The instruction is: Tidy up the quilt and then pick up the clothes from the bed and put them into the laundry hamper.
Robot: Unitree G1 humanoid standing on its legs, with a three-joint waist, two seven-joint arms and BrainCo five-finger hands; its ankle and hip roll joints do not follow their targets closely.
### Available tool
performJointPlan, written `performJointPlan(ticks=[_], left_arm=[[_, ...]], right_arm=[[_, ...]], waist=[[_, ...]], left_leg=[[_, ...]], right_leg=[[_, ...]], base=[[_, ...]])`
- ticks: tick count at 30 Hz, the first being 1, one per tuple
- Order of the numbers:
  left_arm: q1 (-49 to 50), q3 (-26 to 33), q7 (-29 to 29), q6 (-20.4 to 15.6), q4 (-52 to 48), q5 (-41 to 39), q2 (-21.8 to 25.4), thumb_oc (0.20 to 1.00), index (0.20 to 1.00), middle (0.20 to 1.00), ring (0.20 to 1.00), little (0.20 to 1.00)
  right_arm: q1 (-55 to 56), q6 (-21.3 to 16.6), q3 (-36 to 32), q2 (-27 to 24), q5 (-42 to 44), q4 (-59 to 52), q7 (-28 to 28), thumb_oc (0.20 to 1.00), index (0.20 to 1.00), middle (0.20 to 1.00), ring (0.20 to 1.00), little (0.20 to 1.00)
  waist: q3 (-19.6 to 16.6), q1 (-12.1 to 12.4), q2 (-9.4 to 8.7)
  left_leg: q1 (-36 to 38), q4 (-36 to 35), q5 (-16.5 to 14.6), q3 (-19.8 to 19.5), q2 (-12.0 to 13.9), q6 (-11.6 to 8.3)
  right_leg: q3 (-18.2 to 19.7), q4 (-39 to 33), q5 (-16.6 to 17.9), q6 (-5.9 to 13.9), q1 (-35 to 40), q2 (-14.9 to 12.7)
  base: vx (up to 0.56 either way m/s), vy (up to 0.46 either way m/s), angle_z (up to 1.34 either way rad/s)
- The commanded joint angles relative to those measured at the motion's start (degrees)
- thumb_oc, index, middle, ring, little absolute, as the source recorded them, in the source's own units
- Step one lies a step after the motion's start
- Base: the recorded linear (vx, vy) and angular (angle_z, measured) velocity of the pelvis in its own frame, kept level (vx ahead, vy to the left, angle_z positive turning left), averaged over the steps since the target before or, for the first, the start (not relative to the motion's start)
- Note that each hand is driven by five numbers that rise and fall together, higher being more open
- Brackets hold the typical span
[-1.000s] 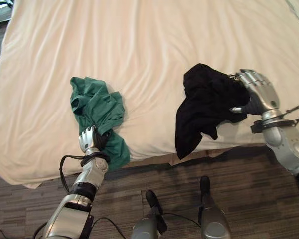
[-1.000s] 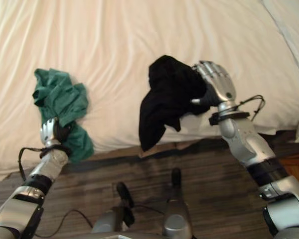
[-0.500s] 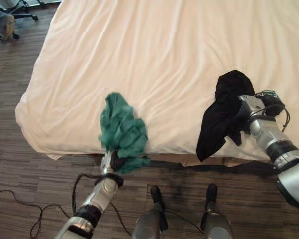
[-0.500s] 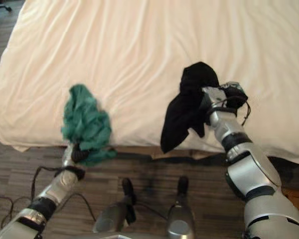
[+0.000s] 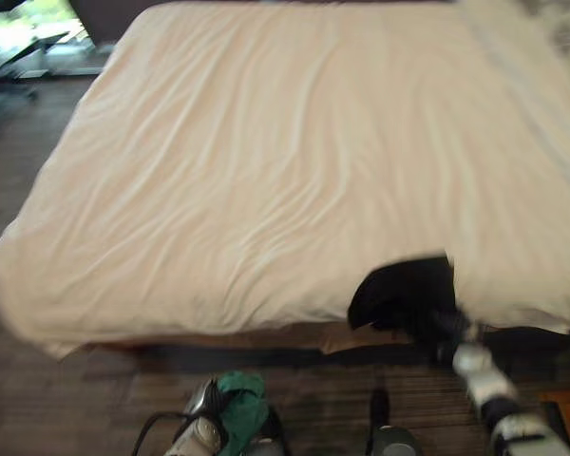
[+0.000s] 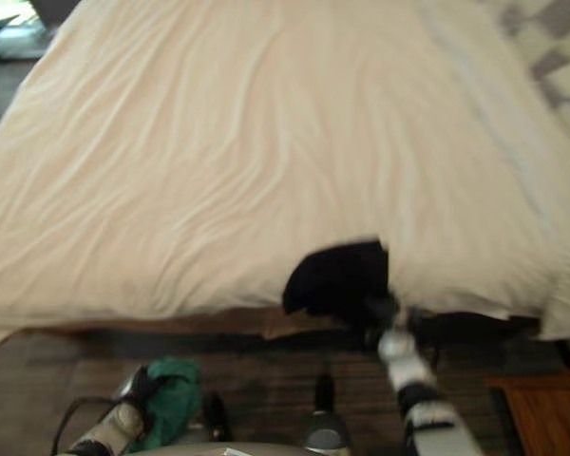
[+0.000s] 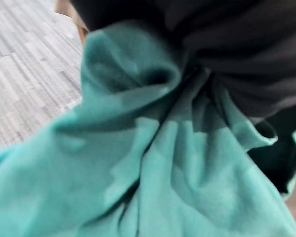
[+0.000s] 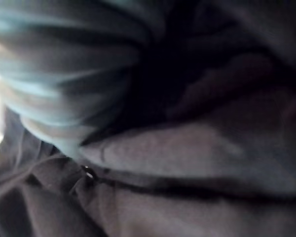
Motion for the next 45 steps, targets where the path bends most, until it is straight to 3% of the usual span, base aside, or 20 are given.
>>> performJointPlan(ticks=[1,4,7,10,11,12,20,21,22,23,28,30,34,35,36,37,39,40,43,45], left_arm=[[-4.1,0.1,1.3,0.5,2.7,3.7,1.2,0.200,0.200,0.200,0.200,0.200],[-5.7,0.0,1.5,0.9,2.6,3.0,2.2,0.200,0.200,0.200,0.200,0.200],[-6.5,1.0,1.9,0.3,1.2,0.2,1.9,0.200,0.200,0.200,0.200,0.200],[-6.6,1.2,1.8,-0.3,0.0,-1.7,1.3,0.200,0.200,0.200,0.200,0.200],[-7.2,1.1,1.3,-0.9,-0.9,-4.3,0.4,0.200,0.200,0.200,0.200,0.200],[-7.3,1.1,1.3,-1.2,-0.9,-5.4,0.7,0.200,0.200,0.200,0.200,0.200],[-4.9,4.9,2.8,-2.8,-3.2,-15.0,-3.0,0.200,0.200,0.200,0.200,0.200],[-4.6,5.2,2.9,-2.7,-3.1,-15.5,-3.5,0.200,0.200,0.200,0.200,0.200],[-4.4,6.8,2.7,-2.2,-2.2,-17.6,-4.4,0.200,0.200,0.200,0.200,0.200],[-4.0,7.6,2.4,-2.0,-2.1,-18.5,-4.4,0.200,0.200,0.200,0.200,0.200],[-2.1,10.9,1.3,-1.2,1.5,-20.9,-5.2,0.200,0.200,0.200,0.200,0.200],[-1.4,11.2,1.6,-0.6,1.6,-21.4,-5.7,0.200,0.200,0.200,0.200,0.200],[-2.3,10.2,0.7,-0.6,0.3,-21.6,-5.6,0.200,0.200,0.200,0.200,0.200],[-3.8,9.2,0.8,-0.5,-0.5,-21.4,-4.6,0.200,0.200,0.200,0.200,0.200],[-5.8,7.6,0.9,-0.4,-0.6,-20.8,-3.7,0.200,0.200,0.200,0.200,0.200],[-5.9,7.7,0.9,-0.4,-0.6,-20.8,-3.6,0.200,0.200,0.200,0.200,0.200],[-6.3,7.4,0.8,-0.3,-1.0,-20.6,-3.4,0.200,0.200,0.200,0.200,0.200],[-7.0,6.9,0.7,-0.2,-0.2,-19.8,-3.3,0.200,0.200,0.200,0.200,0.200],[-8.2,5.9,1.1,-0.2,1.5,-18.8,-2.7,0.200,0.200,0.200,0.200,0.200],[-8.2,5.2,0.5,0.1,2.2,-17.4,-2.5,0.200,0.200,0.200,0.200,0.200]], right_arm=[[3.4,2.4,4.7,0.0,0.2,6.2,1.5,0.200,0.200,0.200,0.200,0.200],[2.9,2.4,6.3,1.0,-0.1,6.1,1.7,0.200,0.200,0.200,0.200,0.200],[2.1,1.9,7.9,1.8,0.4,3.9,2.0,0.200,0.200,0.200,0.200,0.200],[1.3,1.8,9.1,1.6,0.0,3.3,1.9,0.200,0.200,0.200,0.200,0.200],[0.1,2.0,10.0,1.1,-0.3,3.4,1.9,0.200,0.200,0.200,0.200,0.200],[0.2,1.7,10.4,0.8,-0.6,3.6,1.9,0.200,0.200,0.200,0.200,0.200],[-5.7,1.9,15.6,-3.4,-5.2,4.7,3.5,0.200,0.200,0.200,0.200,0.200],[-5.5,1.8,15.2,-4.1,-5.1,4.7,3.3,0.200,0.200,0.200,0.200,0.200],[-5.3,1.9,14.2,-4.7,-4.1,5.1,3.2,0.200,0.200,0.200,0.200,0.200],[-5.0,2.1,13.6,-4.6,-3.4,5.5,3.0,0.200,0.200,0.200,0.200,0.200],[-1.5,2.6,9.9,-3.7,0.5,6.0,3.1,0.200,0.200,0.200,0.200,0.200],[0.6,3.0,7.5,-3.1,3.1,5.7,2.2,0.200,0.200,0.200,0.200,0.200],[2.8,3.1,4.7,-2.3,5.6,5.0,1.9,0.200,0.200,0.200,0.200,0.200],[2.7,2.9,4.5,-1.9,6.7,4.9,1.7,0.200,0.200,0.200,0.200,0.200],[1.9,2.4,4.7,-1.5,8.3,4.9,1.3,0.200,0.200,0.200,0.200,0.200],[1.7,2.4,4.7,-1.5,8.3,4.9,1.3,0.200,0.200,0.200,0.200,0.200],[1.9,2.5,4.8,-1.3,8.7,5.2,0.9,0.200,0.200,0.200,0.200,0.200],[2.7,2.3,4.4,-1.5,9.7,5.6,-0.1,0.200,0.200,0.200,0.200,0.200],[3.5,2.0,3.8,-1.3,10.9,6.5,-0.8,0.200,0.200,0.200,0.200,0.200],[4.5,2.5,4.0,-0.7,10.4,7.5,-0.2,0.200,0.200,0.200,0.200,0.200]], waist=[[2.8,-2.2,0.18],[3.8,-2.9,-0.28],[5.1,-3.5,0.16],[4.8,-3.9,0.59],[4.3,-3.4,0.91],[4.0,-2.7,0.86],[5.7,5.3,5.12],[6.2,5.7,5.31],[6.7,5.8,5.31],[6.5,5.6,5.14],[3.8,5.2,3.86],[2.4,5.4,4.03],[2.2,6.4,3.20],[3.9,5.4,2.17],[5.9,3.5,2.32],[5.8,3.8,2.45],[6.4,3.3,2.63],[6.8,2.4,2.95],[6.6,1.4,2.35],[6.4,1.6,1.48]], left_leg=[[1.5,0.1,-4.3,0.8,1.6,-2.41],[3.0,0.1,-5.0,0.8,1.3,-1.48],[3.2,0.1,-5.0,-0.7,1.3,-0.85],[2.5,0.1,-5.0,-3.2,0.9,-0.78],[0.7,0.1,-4.3,-6.4,0.6,-0.81],[0.0,0.1,-4.2,-8.3,-0.1,-0.56],[-9.0,0.1,3.2,-18.9,1.2,-4.10],[-9.4,0.1,3.4,-17.4,1.2,-4.23],[-8.5,1.1,3.9,-8.0,2.9,-3.65],[-8.1,3.3,3.1,-3.9,3.9,-3.36],[-3.4,12.4,-1.0,7.4,10.6,-3.67],[-0.9,11.5,-1.6,8.1,10.9,-3.76],[-1.1,8.1,-3.2,3.3,6.2,-1.92],[-1.0,4.6,-3.6,-1.1,2.2,0.45],[-0.6,0.7,-2.3,-6.0,0.8,0.94],[-1.4,0.8,-1.5,-5.3,1.2,1.22],[-1.1,0.4,-1.5,-7.3,0.7,1.27],[-1.3,0.1,-2.2,-10.6,-0.1,1.49],[-1.2,0.1,-3.0,-13.7,-1.8,1.55],[-0.6,0.8,-3.6,-14.6,-3.4,1.91]], right_leg=[[0.4,3.6,-4.3,4.95,-3.3,-3.6],[3.0,11.0,-5.4,5.23,-5.9,-2.9],[9.6,17.2,-7.5,5.50,-9.1,1.0],[16.0,16.0,-10.2,4.76,-7.9,3.6],[22.2,13.2,-11.0,3.29,-7.0,5.2],[22.2,11.1,-11.8,2.19,-5.6,4.5],[8.4,1.9,-11.9,-0.79,-0.9,4.0],[5.5,1.1,-11.8,-0.50,-0.1,2.9],[-0.6,0.9,-11.8,-0.13,0.8,0.9],[-3.4,1.1,-11.9,-0.12,1.7,0.4],[-17.8,3.1,-12.9,-0.94,7.5,-3.1],[-22.7,4.4,-12.4,-0.81,8.3,-4.3],[-25.6,13.9,-10.2,0.33,7.0,-8.7],[-21.5,24.7,-8.3,1.85,1.8,-12.3],[-8.9,27.1,-11.5,1.11,-4.5,-5.3],[-9.1,26.8,-10.6,0.30,-5.2,-4.9],[-3.1,25.7,-12.5,0.73,-7.1,-0.8],[4.6,21.2,-14.0,0.40,-7.8,3.6],[10.4,11.8,-11.5,0.79,-7.6,4.5],[10.1,8.4,-9.8,1.45,-5.4,2.7]], base=[[-0.01,0.126,-0.32],[-0.06,0.101,-0.24],[-0.06,0.032,-0.23],[0.01,-0.068,0.29],[-0.01,-0.152,0.92],[-0.06,-0.278,1.07],[-0.10,-0.275,1.41],[-0.23,-0.082,1.32],[-0.29,-0.133,1.50],[-0.21,-0.128,1.28],[-0.09,0.015,1.95],[-0.01,0.217,1.55],[0.01,0.341,1.50],[-0.06,0.335,1.81],[-0.12,0.322,1.78],[-0.11,0.124,1.86],[-0.01,0.042,1.93],[0.04,0.017,1.17],[0.09,-0.046,1.29],[0.03,-0.024,1.11]])
